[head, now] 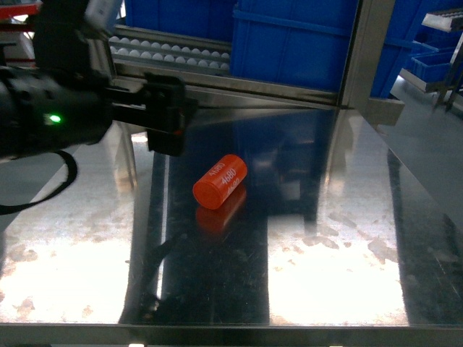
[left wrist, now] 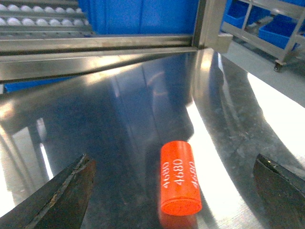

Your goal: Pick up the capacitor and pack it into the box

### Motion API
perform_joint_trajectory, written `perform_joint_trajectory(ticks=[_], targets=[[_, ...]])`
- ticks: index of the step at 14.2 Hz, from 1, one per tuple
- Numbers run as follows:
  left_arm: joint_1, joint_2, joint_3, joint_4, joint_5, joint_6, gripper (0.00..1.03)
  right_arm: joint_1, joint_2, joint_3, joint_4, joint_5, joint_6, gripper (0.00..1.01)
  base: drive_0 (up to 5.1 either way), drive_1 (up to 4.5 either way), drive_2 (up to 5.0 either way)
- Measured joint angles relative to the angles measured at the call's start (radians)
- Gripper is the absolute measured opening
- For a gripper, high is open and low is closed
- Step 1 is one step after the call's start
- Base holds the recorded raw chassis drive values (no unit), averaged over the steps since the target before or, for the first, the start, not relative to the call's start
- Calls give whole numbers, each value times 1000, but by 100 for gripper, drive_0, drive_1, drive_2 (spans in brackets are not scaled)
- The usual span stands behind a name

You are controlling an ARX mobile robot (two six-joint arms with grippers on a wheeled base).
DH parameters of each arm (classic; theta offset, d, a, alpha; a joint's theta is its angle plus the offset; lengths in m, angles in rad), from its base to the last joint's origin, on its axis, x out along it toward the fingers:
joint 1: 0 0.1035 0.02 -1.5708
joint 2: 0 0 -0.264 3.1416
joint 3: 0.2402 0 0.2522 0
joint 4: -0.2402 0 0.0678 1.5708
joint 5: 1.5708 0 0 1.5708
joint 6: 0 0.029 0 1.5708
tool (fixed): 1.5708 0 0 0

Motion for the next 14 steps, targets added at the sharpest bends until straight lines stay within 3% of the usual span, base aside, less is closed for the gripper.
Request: perform_joint_trajectory(ticks=[2,6,9,14], targets=[[-36,139,102,-12,6,14,98,0,0,0,0,0,0,98,0,0,0],[-48,418,343,-99,41,23,98,0,0,0,0,0,0,98,0,0,0],[-53,502,401,-120,45,46,98,0,0,0,0,0,0,98,0,0,0],[-53,536,425,-133,51,53,47,0,0,0,0,0,0,98,0,0,0]])
